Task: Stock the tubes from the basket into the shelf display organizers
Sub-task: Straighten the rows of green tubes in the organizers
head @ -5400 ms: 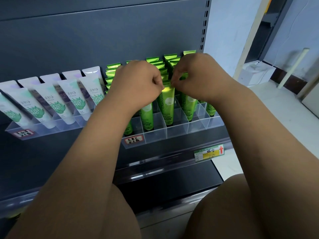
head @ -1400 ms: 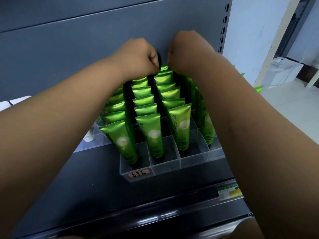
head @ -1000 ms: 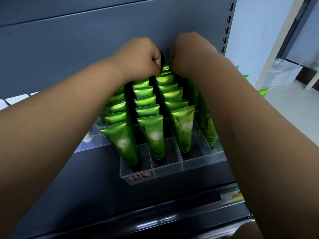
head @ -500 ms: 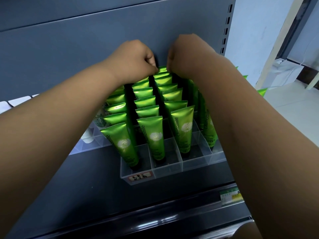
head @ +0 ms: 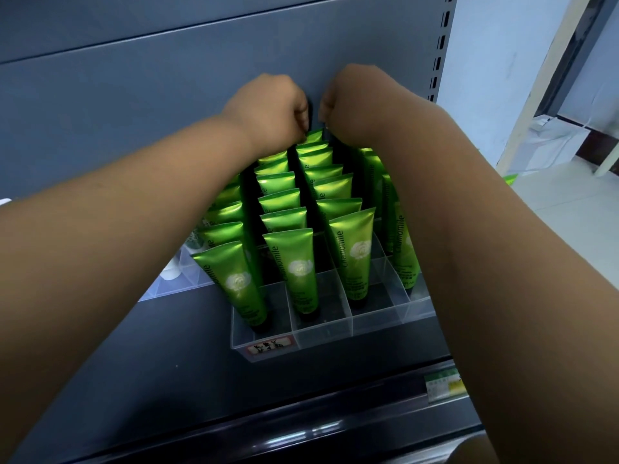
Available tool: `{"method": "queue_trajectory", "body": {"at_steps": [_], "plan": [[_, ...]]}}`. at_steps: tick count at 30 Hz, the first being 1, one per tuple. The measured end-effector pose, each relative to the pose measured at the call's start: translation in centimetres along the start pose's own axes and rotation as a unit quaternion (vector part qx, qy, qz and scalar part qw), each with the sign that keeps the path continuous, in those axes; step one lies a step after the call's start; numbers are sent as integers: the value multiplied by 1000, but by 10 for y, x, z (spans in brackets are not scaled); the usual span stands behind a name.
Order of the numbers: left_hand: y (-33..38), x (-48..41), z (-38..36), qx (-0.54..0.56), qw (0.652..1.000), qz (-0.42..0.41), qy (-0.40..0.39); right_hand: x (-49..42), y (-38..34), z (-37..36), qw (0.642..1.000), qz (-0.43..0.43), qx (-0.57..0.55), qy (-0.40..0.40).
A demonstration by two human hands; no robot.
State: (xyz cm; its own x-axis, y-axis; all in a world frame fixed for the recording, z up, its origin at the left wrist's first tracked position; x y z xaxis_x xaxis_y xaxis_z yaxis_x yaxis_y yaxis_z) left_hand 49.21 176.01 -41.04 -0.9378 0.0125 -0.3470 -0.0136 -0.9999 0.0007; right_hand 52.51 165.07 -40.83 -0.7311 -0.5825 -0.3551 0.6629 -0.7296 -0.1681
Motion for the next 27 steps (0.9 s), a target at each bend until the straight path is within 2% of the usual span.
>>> {"method": "queue_trajectory", "body": {"at_steps": [20, 27], "plan": [[2, 6, -1, 7, 1000, -2, 5, 16, -16, -8, 997, 3, -10, -79], [-2, 29, 22, 18, 996, 57, 60, 17, -15, -2, 998, 12, -21, -66]]}}
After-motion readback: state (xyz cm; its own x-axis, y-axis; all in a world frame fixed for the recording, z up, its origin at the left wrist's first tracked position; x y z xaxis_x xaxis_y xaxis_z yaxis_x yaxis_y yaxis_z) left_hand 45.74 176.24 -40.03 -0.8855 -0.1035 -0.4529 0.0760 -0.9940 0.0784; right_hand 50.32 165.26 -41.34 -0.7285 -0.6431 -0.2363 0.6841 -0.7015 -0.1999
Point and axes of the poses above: each hand's wrist, its own x-axis away from the middle knuckle, its own z-axis out of the back of the hand, y = z × x, the point moved 7 cm from there along -x, towards the middle knuckle, and after that the axes turned 1 degree about z, right-handed, at the moved point
